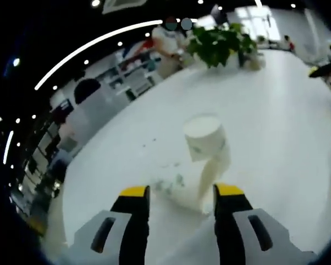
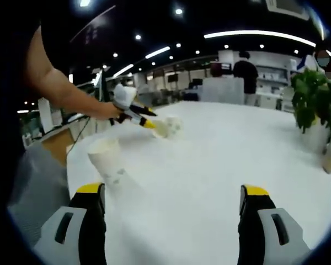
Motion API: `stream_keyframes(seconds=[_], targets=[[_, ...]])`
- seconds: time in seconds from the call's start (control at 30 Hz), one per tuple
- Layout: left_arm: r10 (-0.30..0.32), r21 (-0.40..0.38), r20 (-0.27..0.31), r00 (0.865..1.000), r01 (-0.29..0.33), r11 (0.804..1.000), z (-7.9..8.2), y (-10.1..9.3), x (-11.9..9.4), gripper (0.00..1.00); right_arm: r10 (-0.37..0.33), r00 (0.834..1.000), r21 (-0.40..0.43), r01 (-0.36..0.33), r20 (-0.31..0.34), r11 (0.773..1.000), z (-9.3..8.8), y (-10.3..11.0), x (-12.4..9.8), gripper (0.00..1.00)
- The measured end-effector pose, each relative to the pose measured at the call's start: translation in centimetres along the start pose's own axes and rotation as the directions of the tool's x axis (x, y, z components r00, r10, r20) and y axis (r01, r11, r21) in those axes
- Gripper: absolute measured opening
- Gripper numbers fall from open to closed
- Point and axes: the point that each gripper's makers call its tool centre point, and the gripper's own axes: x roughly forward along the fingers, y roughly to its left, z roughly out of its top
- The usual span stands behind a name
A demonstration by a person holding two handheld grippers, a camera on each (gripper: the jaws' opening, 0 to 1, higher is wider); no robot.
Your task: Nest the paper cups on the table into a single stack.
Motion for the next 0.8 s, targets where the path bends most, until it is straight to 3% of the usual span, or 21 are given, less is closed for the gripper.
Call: stream_keyframes(seconds=[0.07,0.47,0.8], targets=[[0.035,0.082,-0.008,0.999,-0.034,0.996,0.0,0.4,0.1,0.44,-0.001,1.000,0.004,0.001,-0.001,1.000,-0.1,0.1,-0.1,1.00],[0.013,0.053,-0.015,1.000,-0.012,0.999,0.4,0.3,-0.2,0.14,-0.007,1.000,0.008,0.007,0.000,1.000,0.1,-0.1,-0.5,1.00],[0.001,0.068,-0.030,1.000,0.001,0.998,1.4,1.4,-0.7,0.00,-0.004,1.000,0.008,0.004,0.007,1.000,0.3,0.0,-0.4,1.00]])
